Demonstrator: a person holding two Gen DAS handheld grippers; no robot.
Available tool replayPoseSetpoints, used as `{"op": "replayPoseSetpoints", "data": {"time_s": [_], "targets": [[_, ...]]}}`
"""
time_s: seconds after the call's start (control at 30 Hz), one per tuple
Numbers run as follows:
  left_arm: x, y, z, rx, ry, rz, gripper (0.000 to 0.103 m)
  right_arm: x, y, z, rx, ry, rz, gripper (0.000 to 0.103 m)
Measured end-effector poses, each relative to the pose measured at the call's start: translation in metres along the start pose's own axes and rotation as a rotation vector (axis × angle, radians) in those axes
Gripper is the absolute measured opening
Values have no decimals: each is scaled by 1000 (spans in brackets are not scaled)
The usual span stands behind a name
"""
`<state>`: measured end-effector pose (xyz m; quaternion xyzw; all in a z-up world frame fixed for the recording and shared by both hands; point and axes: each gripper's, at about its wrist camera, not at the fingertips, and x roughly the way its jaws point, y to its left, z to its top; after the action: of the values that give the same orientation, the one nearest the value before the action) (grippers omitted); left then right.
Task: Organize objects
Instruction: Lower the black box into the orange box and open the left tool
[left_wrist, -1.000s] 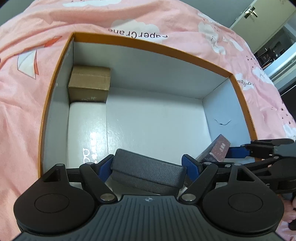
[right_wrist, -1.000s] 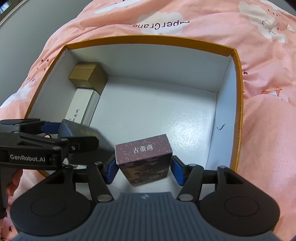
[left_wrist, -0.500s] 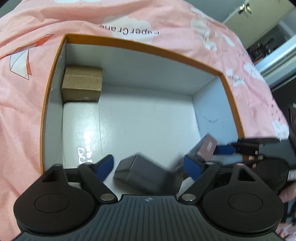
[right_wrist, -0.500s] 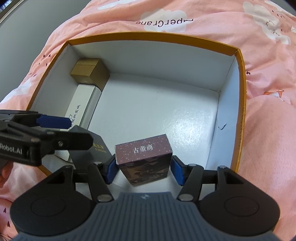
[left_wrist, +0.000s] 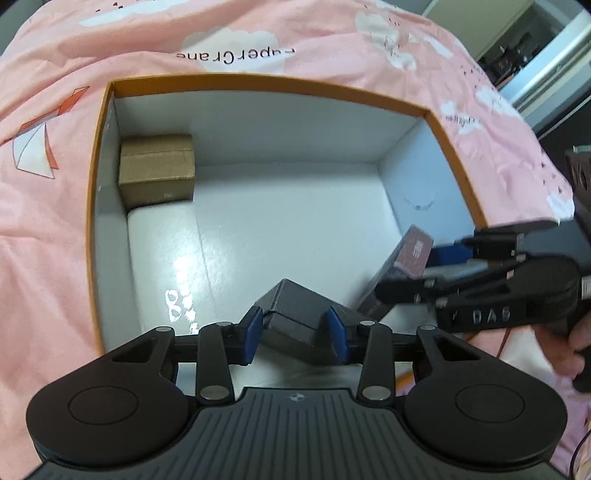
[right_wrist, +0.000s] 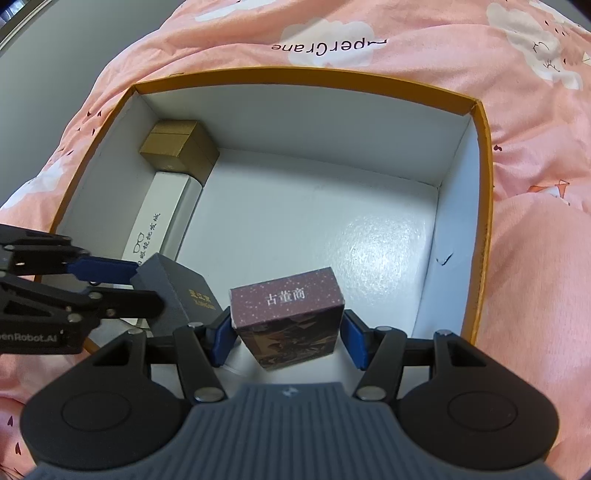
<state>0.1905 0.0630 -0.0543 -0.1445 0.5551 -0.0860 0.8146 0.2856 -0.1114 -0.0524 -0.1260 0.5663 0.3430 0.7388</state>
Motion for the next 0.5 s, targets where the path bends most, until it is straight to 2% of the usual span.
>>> {"op": "replayPoseSetpoints", "data": {"time_s": [0.3, 0.37, 0.43, 0.5], "targets": [[18, -8, 22, 14, -53, 21, 43, 6, -4, 12, 19, 0, 16, 62], [24, -8, 26, 23, -48, 51, 41, 7, -6, 14, 26, -1, 19, 62], [30, -8, 29, 42, -42, 114, 39, 9, -8, 17, 37, -2, 21, 62], [34, -4, 31, 38, -38, 123, 39, 11, -10, 21, 49, -4, 23, 62]]}}
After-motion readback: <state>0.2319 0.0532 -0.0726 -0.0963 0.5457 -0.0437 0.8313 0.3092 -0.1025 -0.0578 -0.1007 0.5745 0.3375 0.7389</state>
